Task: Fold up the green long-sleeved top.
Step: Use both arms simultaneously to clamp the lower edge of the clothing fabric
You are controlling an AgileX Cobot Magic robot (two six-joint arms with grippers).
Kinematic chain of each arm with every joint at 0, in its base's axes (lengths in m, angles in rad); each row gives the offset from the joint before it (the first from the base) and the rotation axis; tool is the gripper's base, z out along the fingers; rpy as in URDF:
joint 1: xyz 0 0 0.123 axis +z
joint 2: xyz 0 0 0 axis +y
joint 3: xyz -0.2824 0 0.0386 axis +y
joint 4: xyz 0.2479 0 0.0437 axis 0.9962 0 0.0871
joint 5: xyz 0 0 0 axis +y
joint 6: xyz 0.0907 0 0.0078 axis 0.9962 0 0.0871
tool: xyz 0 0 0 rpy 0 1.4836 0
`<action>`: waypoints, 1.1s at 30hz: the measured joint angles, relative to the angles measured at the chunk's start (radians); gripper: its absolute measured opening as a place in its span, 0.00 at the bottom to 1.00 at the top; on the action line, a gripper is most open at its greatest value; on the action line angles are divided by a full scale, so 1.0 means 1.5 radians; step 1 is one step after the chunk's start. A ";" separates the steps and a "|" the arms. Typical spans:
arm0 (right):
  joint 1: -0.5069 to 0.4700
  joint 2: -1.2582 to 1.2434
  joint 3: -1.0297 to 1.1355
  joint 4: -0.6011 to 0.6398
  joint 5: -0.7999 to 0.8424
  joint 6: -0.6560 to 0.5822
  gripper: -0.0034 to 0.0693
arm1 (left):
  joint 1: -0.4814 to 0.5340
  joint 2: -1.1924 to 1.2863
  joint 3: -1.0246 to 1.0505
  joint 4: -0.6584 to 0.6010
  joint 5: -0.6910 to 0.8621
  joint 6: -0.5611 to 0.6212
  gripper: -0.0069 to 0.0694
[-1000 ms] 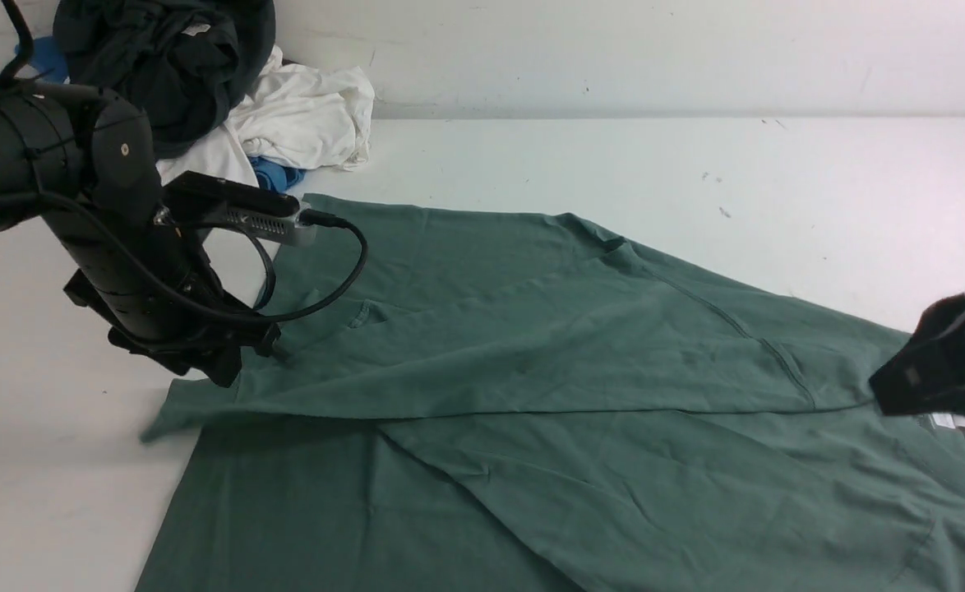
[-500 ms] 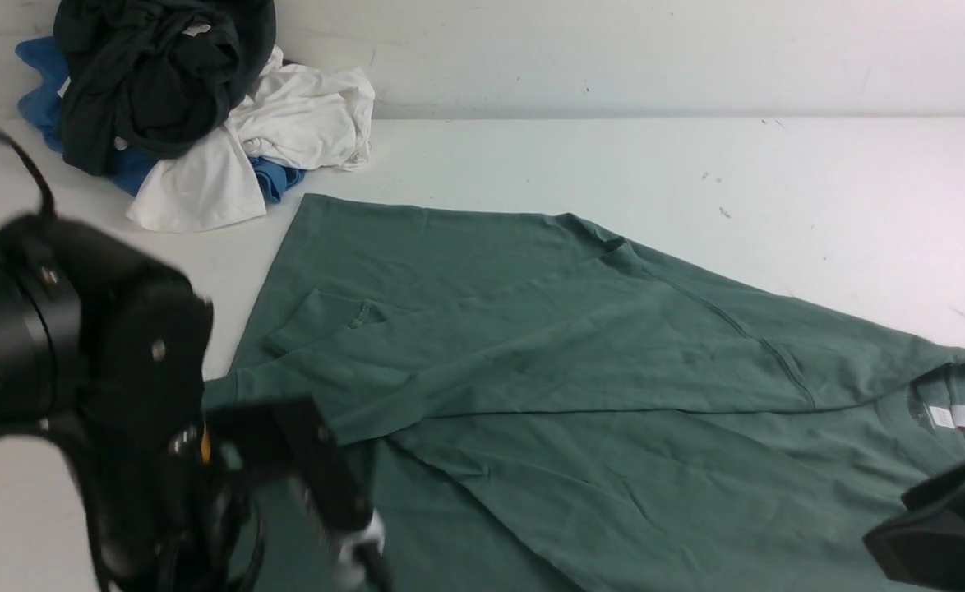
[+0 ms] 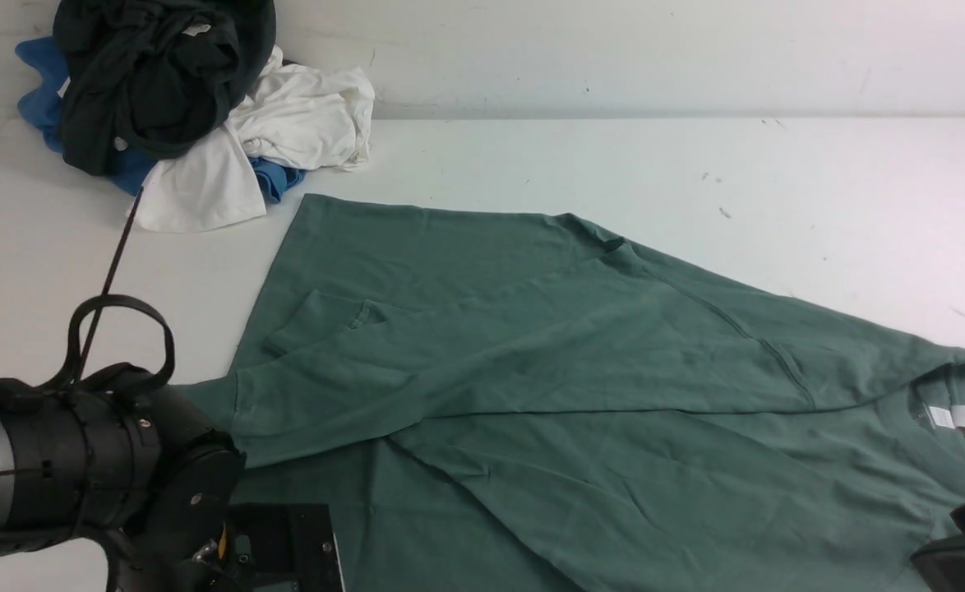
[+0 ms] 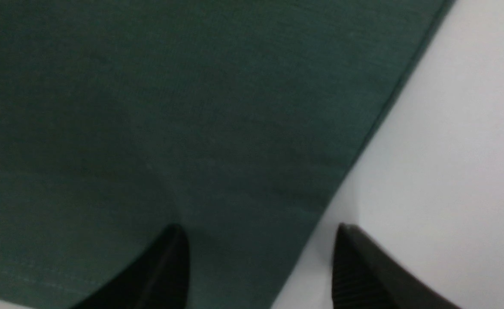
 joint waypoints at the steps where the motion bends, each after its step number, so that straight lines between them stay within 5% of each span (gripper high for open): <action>1: 0.000 0.000 0.000 0.000 0.000 0.000 0.42 | 0.000 0.009 -0.005 0.001 0.010 -0.006 0.62; 4: 0.000 0.000 0.000 -0.002 0.000 -0.001 0.42 | 0.000 0.018 -0.010 0.006 0.025 -0.022 0.52; 8: 0.000 0.002 0.000 -0.015 0.000 -0.031 0.43 | 0.000 0.024 -0.011 0.022 0.046 -0.069 0.18; 11: 0.000 0.011 0.000 -0.021 0.000 -0.056 0.45 | 0.000 0.026 -0.011 0.029 0.053 -0.101 0.11; 24: -0.003 0.158 0.000 -0.091 -0.007 -0.071 0.60 | 0.001 0.006 -0.001 0.035 0.057 -0.152 0.09; 33: -0.003 0.150 0.000 0.021 -0.008 -0.089 0.60 | 0.001 -0.056 0.006 0.029 0.057 -0.171 0.14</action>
